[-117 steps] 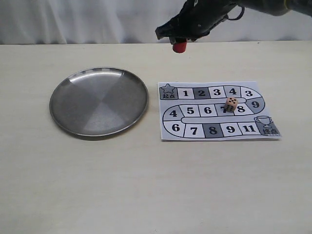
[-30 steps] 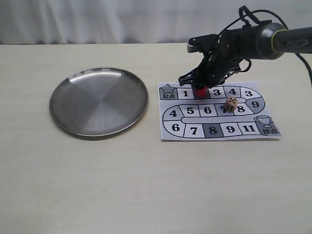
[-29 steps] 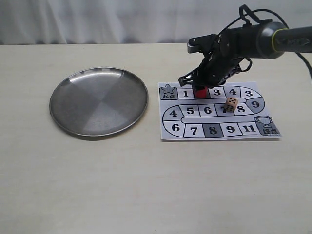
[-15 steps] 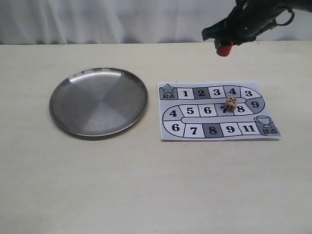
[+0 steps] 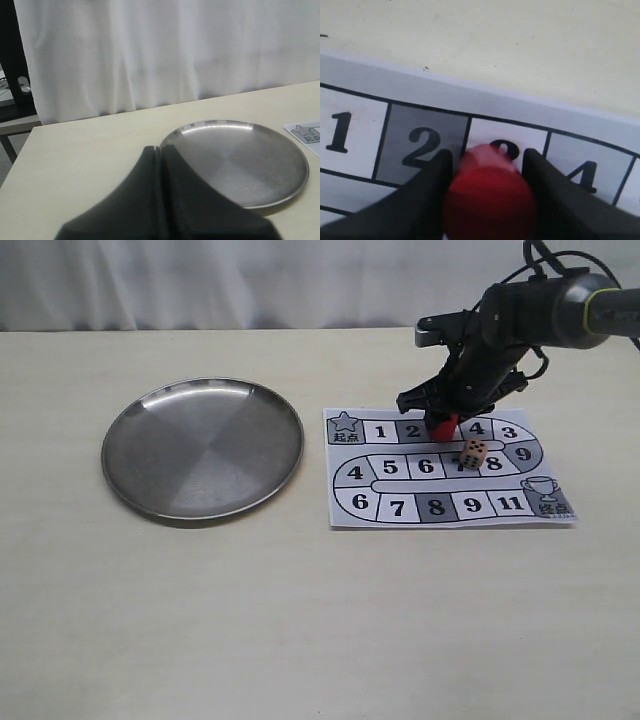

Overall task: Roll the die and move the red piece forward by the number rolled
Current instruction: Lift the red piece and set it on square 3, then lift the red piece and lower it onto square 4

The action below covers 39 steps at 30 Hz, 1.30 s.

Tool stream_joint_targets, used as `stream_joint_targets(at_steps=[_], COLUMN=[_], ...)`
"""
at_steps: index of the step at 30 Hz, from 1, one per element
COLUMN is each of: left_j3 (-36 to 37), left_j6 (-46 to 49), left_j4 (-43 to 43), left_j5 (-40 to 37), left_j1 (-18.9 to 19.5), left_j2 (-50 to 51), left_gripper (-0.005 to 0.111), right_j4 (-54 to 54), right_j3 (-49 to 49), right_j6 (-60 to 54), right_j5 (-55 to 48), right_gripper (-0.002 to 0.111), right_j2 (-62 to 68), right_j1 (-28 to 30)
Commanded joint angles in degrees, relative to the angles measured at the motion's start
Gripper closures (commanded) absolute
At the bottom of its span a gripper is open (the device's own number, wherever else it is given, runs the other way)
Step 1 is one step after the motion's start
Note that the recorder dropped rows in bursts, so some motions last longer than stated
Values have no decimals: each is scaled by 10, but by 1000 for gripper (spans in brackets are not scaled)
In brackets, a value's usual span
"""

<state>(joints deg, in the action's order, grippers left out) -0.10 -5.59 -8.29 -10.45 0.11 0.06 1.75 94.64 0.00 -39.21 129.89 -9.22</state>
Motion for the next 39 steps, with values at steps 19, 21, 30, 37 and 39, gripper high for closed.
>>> stream_joint_targets(at_steps=[19, 21, 30, 37, 39], left_j3=[1, 1, 1, 1, 1], left_j6=[-1, -1, -1, -1, -1], left_j4=[0, 0, 0, 0, 0], left_j5=[5, 5, 5, 5, 5], left_j1=[-1, -1, -1, -1, -1], left_j2=[-1, -1, -1, -1, -1], left_gripper=[107, 107, 107, 107, 107], right_j4=[6, 22, 54, 49, 37], right_j3=[39, 39, 33, -48, -66], right_j6=[0, 0, 24, 28, 28], right_j5=[-70, -62, -54, 31, 57], right_gripper=[104, 104, 104, 104, 104], right_j2=[-72, -102, -145, -105, -85], right_j1=[4, 4, 23, 47, 53])
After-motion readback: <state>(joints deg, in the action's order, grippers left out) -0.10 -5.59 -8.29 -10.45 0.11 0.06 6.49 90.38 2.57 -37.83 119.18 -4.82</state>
